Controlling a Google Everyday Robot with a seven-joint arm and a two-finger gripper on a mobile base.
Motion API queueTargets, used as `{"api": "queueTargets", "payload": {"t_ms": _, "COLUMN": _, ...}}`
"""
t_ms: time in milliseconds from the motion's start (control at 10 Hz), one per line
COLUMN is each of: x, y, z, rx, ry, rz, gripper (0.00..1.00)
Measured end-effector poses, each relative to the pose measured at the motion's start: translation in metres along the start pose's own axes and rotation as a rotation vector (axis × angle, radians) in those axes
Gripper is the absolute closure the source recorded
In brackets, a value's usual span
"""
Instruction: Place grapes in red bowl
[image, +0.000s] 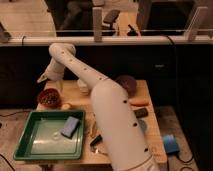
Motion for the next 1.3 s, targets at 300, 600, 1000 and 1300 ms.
{"api": "queueTargets", "payload": {"t_ms": 300, "x": 0.0002, "y": 0.0008, "z": 0.0005, "rx": 0.0, "ry": -0.011, "rz": 0.005, "gripper": 0.2}}
{"api": "queueTargets", "payload": {"t_ms": 600, "x": 0.0016, "y": 0.0021, "z": -0.0001, "rx": -0.001, "ry": -0.018, "rz": 0.012, "gripper": 0.2}}
{"api": "queueTargets", "payload": {"t_ms": 1000, "x": 0.0008, "y": 0.001, "z": 0.001, "rx": -0.003, "ry": -0.022, "rz": 0.012, "gripper": 0.2}}
{"api": "queueTargets", "payload": {"t_ms": 1300, "x": 0.0009, "y": 0.0012, "z": 0.0009, "rx": -0.002, "ry": -0.022, "rz": 0.013, "gripper": 0.2}}
